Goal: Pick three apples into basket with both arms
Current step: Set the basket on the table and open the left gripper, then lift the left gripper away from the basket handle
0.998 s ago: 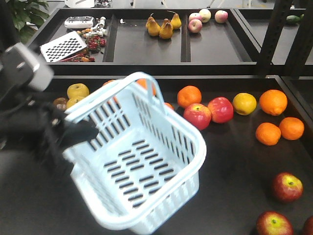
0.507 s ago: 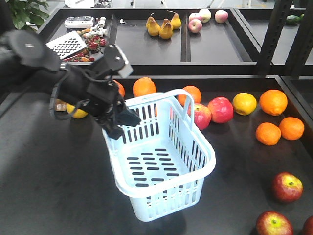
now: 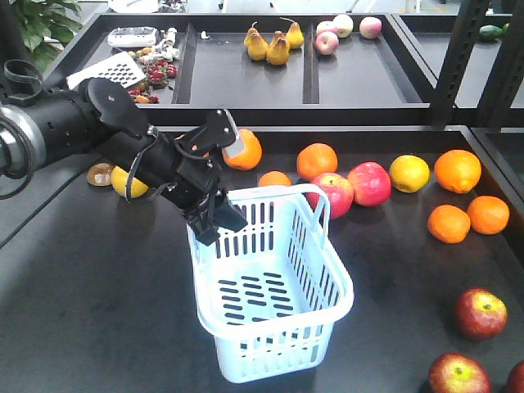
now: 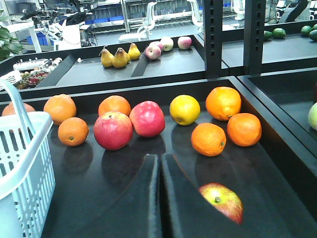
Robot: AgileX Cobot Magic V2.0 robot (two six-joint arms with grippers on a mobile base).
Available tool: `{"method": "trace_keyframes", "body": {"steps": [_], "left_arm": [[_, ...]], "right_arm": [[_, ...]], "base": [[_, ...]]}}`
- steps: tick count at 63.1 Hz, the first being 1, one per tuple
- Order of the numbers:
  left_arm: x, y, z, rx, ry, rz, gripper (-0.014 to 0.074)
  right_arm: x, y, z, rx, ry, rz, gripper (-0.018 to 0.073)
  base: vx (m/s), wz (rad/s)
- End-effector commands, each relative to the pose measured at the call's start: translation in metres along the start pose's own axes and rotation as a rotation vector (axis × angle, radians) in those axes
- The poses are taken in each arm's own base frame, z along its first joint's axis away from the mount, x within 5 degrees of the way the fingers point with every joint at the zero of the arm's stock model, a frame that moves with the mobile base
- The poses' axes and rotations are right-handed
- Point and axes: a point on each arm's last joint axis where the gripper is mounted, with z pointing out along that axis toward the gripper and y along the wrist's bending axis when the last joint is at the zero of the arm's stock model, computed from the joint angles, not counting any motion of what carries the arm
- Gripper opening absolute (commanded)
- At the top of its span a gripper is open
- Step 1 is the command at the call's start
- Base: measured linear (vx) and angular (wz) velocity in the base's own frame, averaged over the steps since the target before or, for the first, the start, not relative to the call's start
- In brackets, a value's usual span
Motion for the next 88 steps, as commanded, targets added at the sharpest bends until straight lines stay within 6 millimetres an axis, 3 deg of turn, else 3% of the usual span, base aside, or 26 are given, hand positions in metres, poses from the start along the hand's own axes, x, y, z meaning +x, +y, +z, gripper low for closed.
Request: {"method": "trace_keyframes", "body": {"steps": [1,11,33,42,55,66,79,88], "left_arm": [[-0.025,-0.009,-0.025,-0.041,-0.113,0.036,0.0005],[-0.026,-0.008,-0.025,-0.048,-0.116,0.036,0.0052],[-0.027,-0.009,-0.029,-0.060,-0.125,-0.004,0.0431],[-0.034,-0.016,-0.044,-0.081,-0.153,-0.043,0.0476],[-0.051,-0.041,-0.085,-0.122,-0.225,-0.105,0.0435],[-0.056,-0.078,-0.125,-0.096,-0.219,-0.166,0.0299],[-0.049,-0.128,-0.165,-0.056,-0.207,-0.156,-0.0004],[-0.028,-0.158,-0.173,-0.071,-0.218,-0.163,-0.0008]], "right_arm": [[-0.003,0.000,0.000,-0.005,-0.076,-0.014,-0.0009],[-0.003,0.000,0.000,-0.005,-0.076,-0.014,-0.0009],[-0.003,0.000,0.000,-0.005,-0.076,-0.014,-0.0009],[-0.003,0.000,0.000,-0.005,-0.076,-0.014,-0.0009],[-0.003,0.000,0.000,-0.004,-0.076,-0.029,-0.0009],[-0.003,0.000,0.000,-0.004,-0.076,-0.029,-0.0009],[-0.003,0.000,0.000,-0.004,-0.076,-0.029,-0.0009],[-0.003,0.000,0.000,-0.004,-0.076,-0.029,-0.0009]], "base": [[0.00,0.00],[0.00,0.00],[0.00,0.00],[0.00,0.00],[0.00,0.00],[0.00,0.00],[0.00,0.00],[0.00,0.00]]}}
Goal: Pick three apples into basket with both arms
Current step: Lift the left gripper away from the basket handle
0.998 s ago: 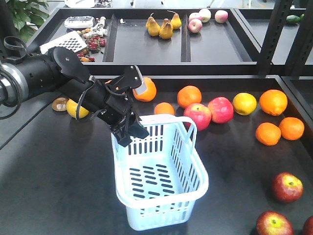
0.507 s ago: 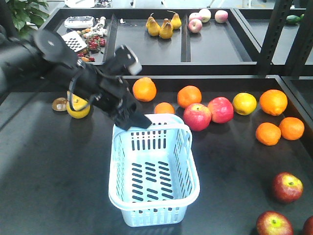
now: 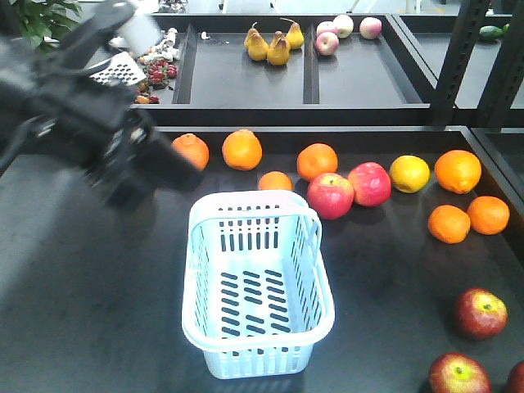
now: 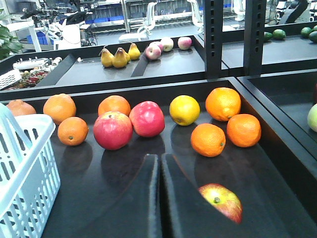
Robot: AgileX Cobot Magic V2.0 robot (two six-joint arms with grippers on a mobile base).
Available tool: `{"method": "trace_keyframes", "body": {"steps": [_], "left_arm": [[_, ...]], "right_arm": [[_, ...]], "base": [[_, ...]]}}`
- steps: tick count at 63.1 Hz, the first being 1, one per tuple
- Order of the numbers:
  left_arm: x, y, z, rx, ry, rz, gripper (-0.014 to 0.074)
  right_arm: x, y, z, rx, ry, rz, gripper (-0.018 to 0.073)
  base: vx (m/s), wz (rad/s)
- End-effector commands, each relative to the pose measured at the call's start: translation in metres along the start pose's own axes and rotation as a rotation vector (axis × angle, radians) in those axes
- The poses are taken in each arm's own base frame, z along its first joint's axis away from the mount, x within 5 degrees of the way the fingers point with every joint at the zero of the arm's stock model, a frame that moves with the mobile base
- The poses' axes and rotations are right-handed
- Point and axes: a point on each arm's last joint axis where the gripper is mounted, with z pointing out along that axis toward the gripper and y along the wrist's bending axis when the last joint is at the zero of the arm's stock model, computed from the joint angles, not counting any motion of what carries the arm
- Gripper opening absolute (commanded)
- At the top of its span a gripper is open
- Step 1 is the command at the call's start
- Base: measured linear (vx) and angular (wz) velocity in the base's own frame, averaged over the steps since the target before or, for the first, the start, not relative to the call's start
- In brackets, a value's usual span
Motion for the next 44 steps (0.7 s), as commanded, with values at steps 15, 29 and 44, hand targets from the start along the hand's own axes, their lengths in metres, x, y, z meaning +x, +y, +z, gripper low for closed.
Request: {"method": "trace_keyframes", "body": {"steps": [15,29,44], "left_arm": [[0.082,-0.064,-0.023,-0.080,-0.137,-0.046,-0.0008],[0.162,-0.097,-0.016,-0.161,-0.244,-0.094,-0.0008],[0.212,-0.111,-0.008,-0.241,-0.358,-0.112,-0.0008]], "right_arm": [[-0.004,0.000,0.000,-0.006,-0.084,-0.013,-0.0009],[-0.004,0.000,0.000,-0.006,-0.084,-0.013,-0.0009],[-0.008,0.001,-0.001,-0.021,-0.127,0.087,-0.0009]], "base": [[0.00,0.00],[0.00,0.00],[0.00,0.00]]}}
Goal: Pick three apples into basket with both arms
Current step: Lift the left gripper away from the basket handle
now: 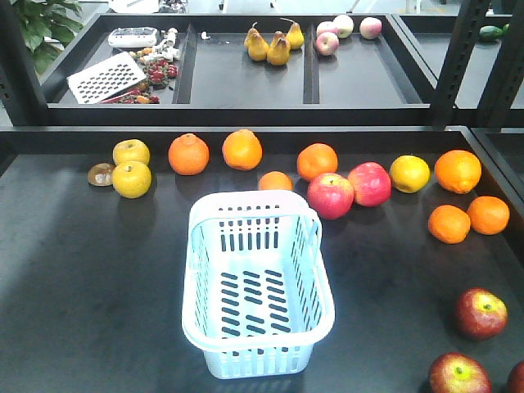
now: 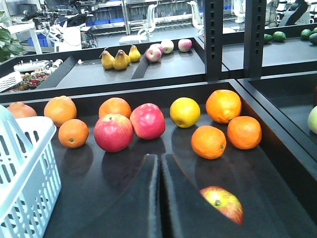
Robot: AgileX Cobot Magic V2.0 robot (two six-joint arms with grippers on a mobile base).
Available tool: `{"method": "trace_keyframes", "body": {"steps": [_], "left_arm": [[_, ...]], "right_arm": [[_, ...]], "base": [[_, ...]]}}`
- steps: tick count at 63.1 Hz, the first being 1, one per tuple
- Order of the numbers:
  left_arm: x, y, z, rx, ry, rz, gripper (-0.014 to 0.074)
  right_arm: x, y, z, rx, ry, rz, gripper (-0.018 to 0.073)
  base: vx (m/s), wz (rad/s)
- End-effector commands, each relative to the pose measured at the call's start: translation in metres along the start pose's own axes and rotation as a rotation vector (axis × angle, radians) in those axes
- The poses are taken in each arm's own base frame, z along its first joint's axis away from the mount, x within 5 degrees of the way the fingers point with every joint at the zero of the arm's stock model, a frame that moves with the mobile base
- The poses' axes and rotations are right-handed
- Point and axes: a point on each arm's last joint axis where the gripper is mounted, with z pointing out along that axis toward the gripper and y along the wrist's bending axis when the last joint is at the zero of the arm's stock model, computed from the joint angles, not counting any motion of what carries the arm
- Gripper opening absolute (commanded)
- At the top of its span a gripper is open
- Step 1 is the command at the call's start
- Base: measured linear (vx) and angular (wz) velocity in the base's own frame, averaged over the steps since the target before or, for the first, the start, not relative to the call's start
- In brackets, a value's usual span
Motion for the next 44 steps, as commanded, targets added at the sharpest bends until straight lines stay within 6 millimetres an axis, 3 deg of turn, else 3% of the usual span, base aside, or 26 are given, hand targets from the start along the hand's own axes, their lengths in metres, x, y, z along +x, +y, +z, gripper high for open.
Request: {"method": "trace_keyframes", "body": {"steps": [1,12,23,33,44], "left_arm": [[0.000,0.000,-0.004,-0.044,-0.126,-0.034,-0.0008],[0.002,0.000,-0.008,-0.080,-0.180,-0.023,-0.0008],[0.002,0.000,-0.008,-0.082,-0.181,-0.023,-0.0008],[0.002,0.000,-0.008,-0.081,-0.181,-0.024,-0.0008],[0.002,0.000,-0.008,-0.082,-0.182,-0.024,-0.0008]], "right_arm": [[-0.008,0.001,-0.001,-0.023,-0.125,0.112,-0.0009],[-0.016,0.000,-0.002,-0.075,-0.211,0.624,-0.0009],[-0.022,-0.001,-0.004,-0.094,-0.261,0.790,-0.0008],[-0.056,0.010,-0.014,-0.134,-0.161,0.547,-0.0004],[-0.105,0.019,-0.006,-0.080,0.206,0.218,0.0015]], "base": [[0.00,0.00],[0.00,0.00],[0.00,0.00],[0.00,0.00],[0.00,0.00]]}}
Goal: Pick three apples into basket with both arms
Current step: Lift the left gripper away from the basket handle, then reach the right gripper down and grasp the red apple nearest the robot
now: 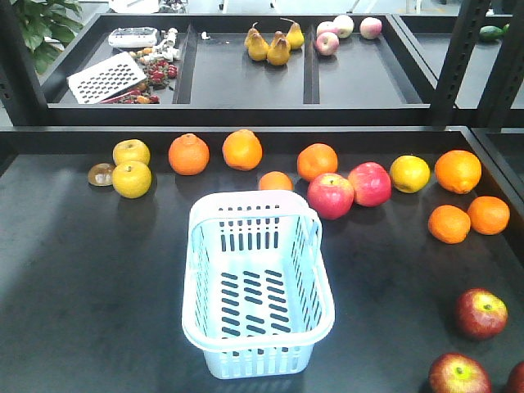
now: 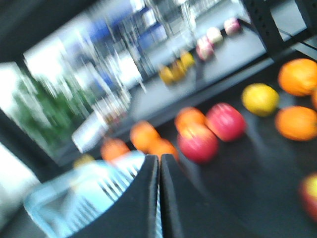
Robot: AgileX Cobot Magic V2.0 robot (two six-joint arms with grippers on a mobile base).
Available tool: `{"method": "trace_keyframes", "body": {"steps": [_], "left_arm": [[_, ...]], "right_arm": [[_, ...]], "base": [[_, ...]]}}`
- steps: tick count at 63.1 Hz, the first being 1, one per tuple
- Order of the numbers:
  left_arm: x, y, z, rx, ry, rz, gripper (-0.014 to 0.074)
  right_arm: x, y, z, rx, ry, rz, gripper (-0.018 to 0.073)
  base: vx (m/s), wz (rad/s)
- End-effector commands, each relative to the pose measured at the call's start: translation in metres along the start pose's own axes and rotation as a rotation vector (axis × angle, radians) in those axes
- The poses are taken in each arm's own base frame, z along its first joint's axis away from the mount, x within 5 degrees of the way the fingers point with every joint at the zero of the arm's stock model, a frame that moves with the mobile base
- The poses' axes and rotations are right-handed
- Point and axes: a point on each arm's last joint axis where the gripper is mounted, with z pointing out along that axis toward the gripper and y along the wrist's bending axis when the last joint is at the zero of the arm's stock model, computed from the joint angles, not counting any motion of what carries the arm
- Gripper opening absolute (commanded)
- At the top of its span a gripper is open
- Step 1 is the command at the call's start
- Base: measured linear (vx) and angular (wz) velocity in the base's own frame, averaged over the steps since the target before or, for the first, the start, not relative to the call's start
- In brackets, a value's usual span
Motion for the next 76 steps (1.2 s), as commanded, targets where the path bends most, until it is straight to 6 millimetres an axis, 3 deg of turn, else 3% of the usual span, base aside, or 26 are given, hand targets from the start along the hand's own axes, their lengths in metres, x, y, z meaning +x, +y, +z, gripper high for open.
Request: {"method": "trace_keyframes", "body": {"steps": [1,7,12,20,27,53,76], "left_arm": [[-0.012,0.001,-0.003,-0.014,-0.075,-0.033,-0.0008],[-0.013,0.001,-0.003,-0.015,-0.076,-0.033,-0.0008],[-0.013,0.001,-0.003,-0.015,-0.076,-0.033,-0.0008],[-0.013,0.001,-0.003,-0.015,-0.076,-0.033,-0.0008],[-0.013,0.001,-0.003,-0.015,-0.076,-0.033,-0.0008],[-0.012,0.001,-0.003,-0.014,-0.076,-0.033,-0.0008],[-0.012,0.001,-0.003,-0.014,-0.075,-0.033,-0.0006]], "right_arm": [[-0.032,0.014,0.005,0.072,0.143,-0.192,0.0021],[-0.054,0.020,0.025,0.143,0.335,-0.339,0.0109],[-0.064,0.022,0.047,0.179,0.484,-0.396,0.0251],[-0.061,0.013,0.091,0.226,0.684,-0.442,0.0551],[-0.050,0.004,0.119,0.239,0.777,-0.442,0.0725],[0.007,-0.033,0.192,0.299,1.144,-0.395,0.0697],[0.052,-0.061,0.223,0.336,1.333,-0.365,0.0682]], "base": [[0.00,0.00],[0.00,0.00],[0.00,0.00],[0.00,0.00],[0.00,0.00],[0.00,0.00],[0.00,0.00]]}}
